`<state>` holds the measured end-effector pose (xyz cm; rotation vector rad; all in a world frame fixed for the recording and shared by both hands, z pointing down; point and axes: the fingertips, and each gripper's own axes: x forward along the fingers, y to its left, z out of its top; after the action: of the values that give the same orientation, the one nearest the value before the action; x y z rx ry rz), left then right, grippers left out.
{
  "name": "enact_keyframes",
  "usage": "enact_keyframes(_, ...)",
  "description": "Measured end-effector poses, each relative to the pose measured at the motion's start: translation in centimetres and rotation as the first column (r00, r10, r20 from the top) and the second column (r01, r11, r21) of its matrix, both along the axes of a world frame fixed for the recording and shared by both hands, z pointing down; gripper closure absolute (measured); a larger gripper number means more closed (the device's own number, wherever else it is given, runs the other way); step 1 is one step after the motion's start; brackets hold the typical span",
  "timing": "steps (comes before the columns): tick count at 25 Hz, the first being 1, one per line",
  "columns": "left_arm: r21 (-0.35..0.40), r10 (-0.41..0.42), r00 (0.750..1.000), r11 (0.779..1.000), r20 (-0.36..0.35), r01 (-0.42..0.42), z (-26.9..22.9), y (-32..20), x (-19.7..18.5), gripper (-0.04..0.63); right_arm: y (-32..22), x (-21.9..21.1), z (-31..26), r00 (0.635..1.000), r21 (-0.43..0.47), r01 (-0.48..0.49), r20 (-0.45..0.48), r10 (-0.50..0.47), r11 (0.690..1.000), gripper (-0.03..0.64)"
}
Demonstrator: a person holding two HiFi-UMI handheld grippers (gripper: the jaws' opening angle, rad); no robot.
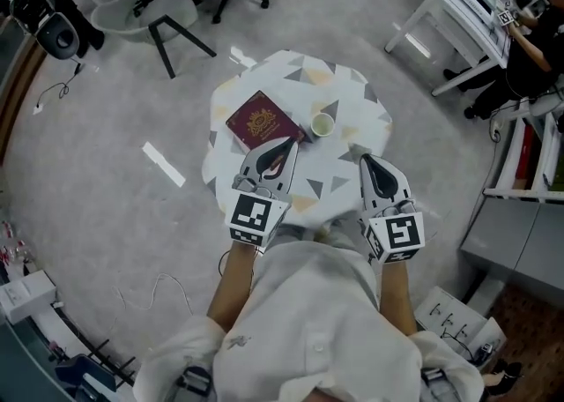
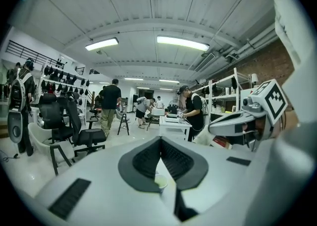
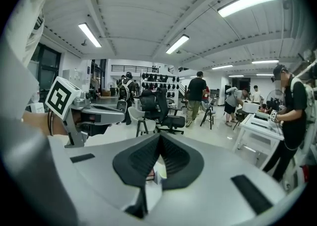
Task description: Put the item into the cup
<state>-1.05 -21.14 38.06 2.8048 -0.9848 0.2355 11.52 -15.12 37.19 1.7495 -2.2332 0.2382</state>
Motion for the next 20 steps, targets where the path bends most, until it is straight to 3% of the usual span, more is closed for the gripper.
enact_keyframes(20,-0.113,-0.111,0.987,0.986,0.114,0.124,6.6,-3.8,4.0,0.583,-6.9,1.6,6.2,0.973,-0.104,0.211,0.112,-0.200,0.972,0.611)
